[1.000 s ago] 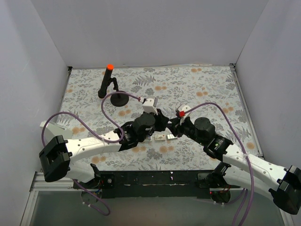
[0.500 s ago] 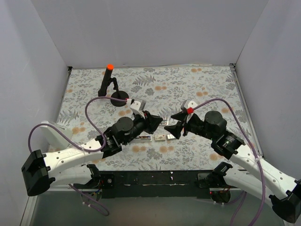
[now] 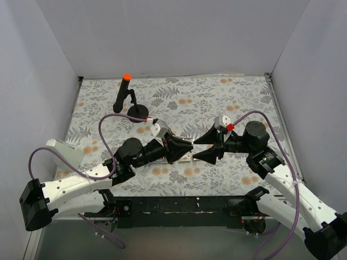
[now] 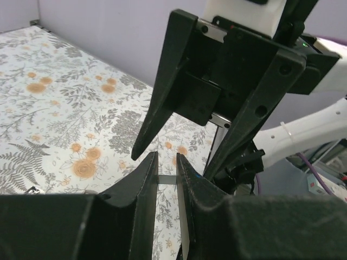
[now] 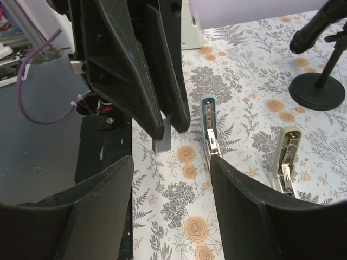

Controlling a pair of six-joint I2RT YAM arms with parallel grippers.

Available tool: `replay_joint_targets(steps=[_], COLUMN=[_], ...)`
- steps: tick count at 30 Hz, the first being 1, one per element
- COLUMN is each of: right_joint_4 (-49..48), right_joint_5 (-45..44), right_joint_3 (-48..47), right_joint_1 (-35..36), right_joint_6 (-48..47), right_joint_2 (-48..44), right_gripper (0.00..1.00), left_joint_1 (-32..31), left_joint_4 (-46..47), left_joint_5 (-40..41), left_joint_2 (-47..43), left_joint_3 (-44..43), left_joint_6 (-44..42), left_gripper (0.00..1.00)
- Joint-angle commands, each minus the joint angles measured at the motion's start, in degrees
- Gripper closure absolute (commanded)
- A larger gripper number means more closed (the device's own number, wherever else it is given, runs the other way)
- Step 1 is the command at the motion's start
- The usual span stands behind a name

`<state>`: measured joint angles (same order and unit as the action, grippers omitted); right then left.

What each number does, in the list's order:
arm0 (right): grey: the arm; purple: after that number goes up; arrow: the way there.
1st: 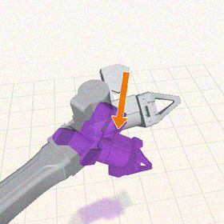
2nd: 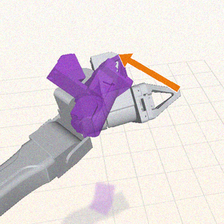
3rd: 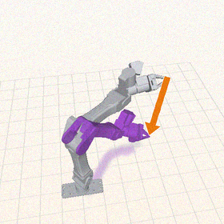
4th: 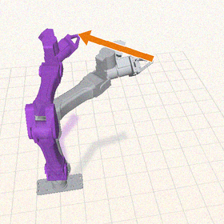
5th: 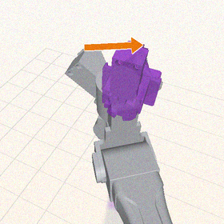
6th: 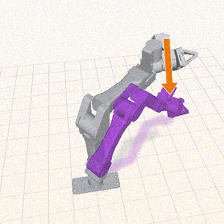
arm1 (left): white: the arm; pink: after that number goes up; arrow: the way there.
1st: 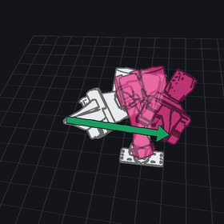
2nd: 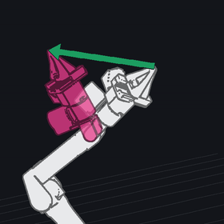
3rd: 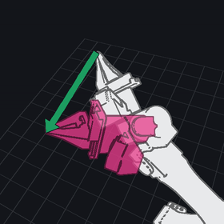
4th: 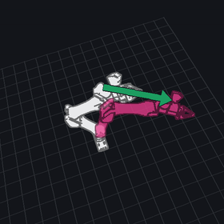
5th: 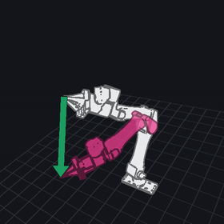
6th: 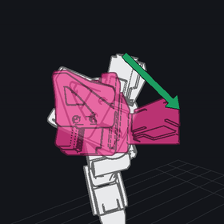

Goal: Load the staples into the stapler

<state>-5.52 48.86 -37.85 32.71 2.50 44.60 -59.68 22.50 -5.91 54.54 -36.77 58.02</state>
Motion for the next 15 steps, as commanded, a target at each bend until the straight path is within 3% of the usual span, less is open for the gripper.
replay_joint_targets(steps=[1,15], right_joint_4=[-5.82,-7.75], right_joint_5=[5.71,6.95], right_joint_3=[-2.94,-1.44], right_joint_1=[-0.1,-0.19], right_joint_6=[3.03,6.37], right_joint_2=[0.57,1.63], right_gripper=[0.35,0.44], left_joint_1=[0.35,0.35], left_joint_4=[1.4,4.22], left_joint_5=[-6.92,-9.12], left_joint_2=[1.53,1.79], left_joint_3=[-1.63,-1.63], left_joint_6=[-2.12,-1.95], left_gripper=[0.86,0.86])
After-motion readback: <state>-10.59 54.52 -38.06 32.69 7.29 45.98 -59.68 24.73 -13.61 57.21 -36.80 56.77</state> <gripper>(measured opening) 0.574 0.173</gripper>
